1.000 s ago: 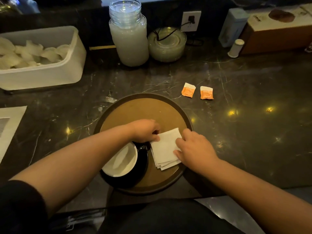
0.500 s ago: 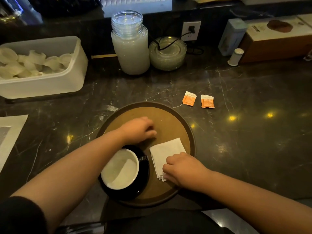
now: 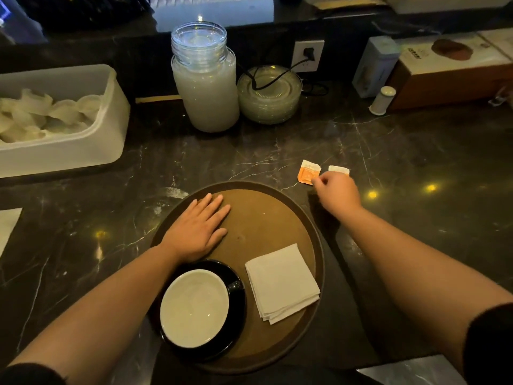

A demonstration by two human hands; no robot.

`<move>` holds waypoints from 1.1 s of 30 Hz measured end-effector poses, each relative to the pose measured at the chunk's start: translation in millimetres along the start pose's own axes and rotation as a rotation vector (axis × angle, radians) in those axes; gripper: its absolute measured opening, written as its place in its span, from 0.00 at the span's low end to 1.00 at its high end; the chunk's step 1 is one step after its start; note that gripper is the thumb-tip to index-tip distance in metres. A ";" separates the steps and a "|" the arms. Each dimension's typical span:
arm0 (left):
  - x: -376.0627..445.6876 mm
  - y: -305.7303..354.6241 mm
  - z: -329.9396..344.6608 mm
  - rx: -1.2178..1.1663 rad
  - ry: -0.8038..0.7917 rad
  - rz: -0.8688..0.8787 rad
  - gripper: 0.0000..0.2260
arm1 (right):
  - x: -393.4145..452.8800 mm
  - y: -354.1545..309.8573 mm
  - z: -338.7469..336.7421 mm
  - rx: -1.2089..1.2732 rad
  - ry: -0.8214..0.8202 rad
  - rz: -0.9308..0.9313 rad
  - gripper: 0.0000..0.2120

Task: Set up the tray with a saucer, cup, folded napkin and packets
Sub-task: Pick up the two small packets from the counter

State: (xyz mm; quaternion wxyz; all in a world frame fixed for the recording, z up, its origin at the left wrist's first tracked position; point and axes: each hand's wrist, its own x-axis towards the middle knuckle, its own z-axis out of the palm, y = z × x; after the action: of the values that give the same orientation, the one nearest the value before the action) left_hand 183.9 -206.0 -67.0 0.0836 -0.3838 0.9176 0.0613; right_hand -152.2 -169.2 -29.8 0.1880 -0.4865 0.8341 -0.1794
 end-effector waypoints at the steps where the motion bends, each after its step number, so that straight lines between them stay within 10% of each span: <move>1: 0.3 0.2 0.0 0.002 0.002 -0.001 0.29 | 11.7 -2.1 -0.4 -0.009 -0.007 0.068 0.15; 9: -1.1 1.1 0.1 0.001 0.034 -0.004 0.28 | 48.3 -31.5 2.4 -0.257 -0.146 0.216 0.18; 17: -1.3 -0.3 1.1 -0.021 0.062 -0.004 0.29 | 59.2 -16.0 -15.3 0.320 -0.053 0.249 0.05; 26: -0.9 -0.1 1.4 -0.023 0.059 -0.008 0.28 | 60.9 -47.6 -2.1 -0.305 -0.205 -0.002 0.13; 33: -1.0 -1.7 3.0 -0.033 0.067 -0.012 0.28 | 65.5 -38.2 -3.3 0.107 -0.300 0.119 0.10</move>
State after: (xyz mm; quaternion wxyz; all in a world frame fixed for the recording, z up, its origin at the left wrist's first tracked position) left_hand 186.1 -206.0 -69.9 0.0470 -0.3925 0.9164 0.0630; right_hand -155.2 -244.0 -17.6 0.3463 -0.4467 0.8134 -0.1375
